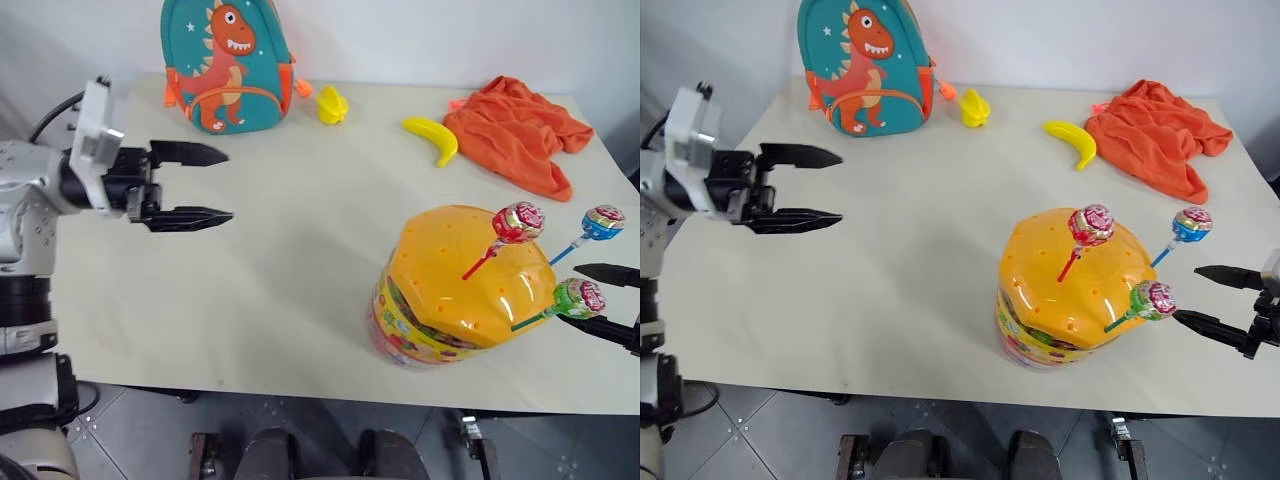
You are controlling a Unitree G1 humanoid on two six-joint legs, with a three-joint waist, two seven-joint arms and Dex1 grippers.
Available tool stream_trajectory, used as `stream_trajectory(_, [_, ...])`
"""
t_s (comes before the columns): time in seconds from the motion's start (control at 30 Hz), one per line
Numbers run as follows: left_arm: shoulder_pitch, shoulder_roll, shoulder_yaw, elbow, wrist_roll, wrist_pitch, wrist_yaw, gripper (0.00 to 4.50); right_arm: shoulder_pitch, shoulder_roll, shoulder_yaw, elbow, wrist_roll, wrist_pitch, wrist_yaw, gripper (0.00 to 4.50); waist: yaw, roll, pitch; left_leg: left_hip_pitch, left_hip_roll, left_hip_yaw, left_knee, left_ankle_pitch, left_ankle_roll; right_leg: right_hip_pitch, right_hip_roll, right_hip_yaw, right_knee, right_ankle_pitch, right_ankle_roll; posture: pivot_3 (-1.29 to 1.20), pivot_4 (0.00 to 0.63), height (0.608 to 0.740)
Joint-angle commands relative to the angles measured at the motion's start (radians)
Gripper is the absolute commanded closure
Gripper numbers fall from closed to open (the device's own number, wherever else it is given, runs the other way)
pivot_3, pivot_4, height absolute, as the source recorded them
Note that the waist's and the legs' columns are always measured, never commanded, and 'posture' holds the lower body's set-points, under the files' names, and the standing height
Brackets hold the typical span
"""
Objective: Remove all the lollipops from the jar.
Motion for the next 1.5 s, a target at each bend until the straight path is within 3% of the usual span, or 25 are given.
stream_trajectory(0.03, [-0.093, -0.098, -0.069, 0.0, 0.001, -0.024, -0.035, 0.0, 0.014, 0.007, -0.076, -0.061, 0.05, 0.018, 0.009, 0.02, 0.001, -0.001, 0.0, -0.001, 0.0, 0.0, 0.001, 0.0, 0.0, 0.0, 0.0, 0.0, 0.0, 0.0, 0.0, 0.0, 0.15, 0.74])
stream_trajectory(0.3, [-0.216, -0.36, -0.17, 0.14, 0.046, -0.083, -0.049, 0.0, 0.042, 0.043, -0.249, -0.283, 0.229, 0.167, -0.027, 0.02, 0.0, -0.001, 0.001, -0.001, 0.0, 0.0, 0.004, 0.0, 0.001, 0.0, 0.0, 0.0, 0.001, 0.0, 0.0, 0.0, 0.15, 0.74])
stream_trajectory(0.6, [-0.257, -0.552, -0.217, 0.18, 0.055, -0.073, -0.051, 0.0, 0.276, 0.11, -0.517, -0.526, 0.354, 0.342, -0.03, 0.02, 0.027, -0.004, 0.002, -0.003, 0.0, -0.001, 0.008, -0.002, 0.004, 0.001, 0.0, 0.0, 0.0, 0.0, 0.0, 0.0, 0.15, 0.74])
stream_trajectory(0.87, [-0.273, -0.628, -0.228, 0.174, 0.04, -0.045, -0.086, 0.0, 0.347, 0.181, -0.619, -0.644, 0.432, 0.358, -0.095, 0.02, 0.025, -0.005, 0.003, -0.003, 0.0, -0.001, 0.008, -0.002, 0.004, 0.001, 0.0, 0.001, 0.0, 0.0, 0.0, 0.0, 0.15, 0.74])
stream_trajectory(1.27, [-0.246, -0.709, -0.249, 0.056, -0.008, 0.089, -0.062, 0.0, 0.4, 0.25, -0.623, -0.632, 0.542, 0.261, 0.02, 0.02, 0.026, -0.005, 0.003, -0.003, -0.001, -0.002, 0.008, -0.002, 0.004, 0.002, 0.0, 0.002, 0.0, 0.0, 0.001, 0.0, 0.15, 0.74])
stream_trajectory(1.5, [-0.221, -0.726, -0.301, -0.017, 0.006, 0.165, -0.007, 0.0, 0.418, 0.265, -0.637, -0.624, 0.593, 0.23, 0.016, 0.02, 0.027, -0.005, 0.003, -0.002, -0.001, -0.002, 0.008, -0.002, 0.004, 0.003, 0.0, 0.003, 0.0, 0.0, 0.001, 0.0, 0.15, 0.74])
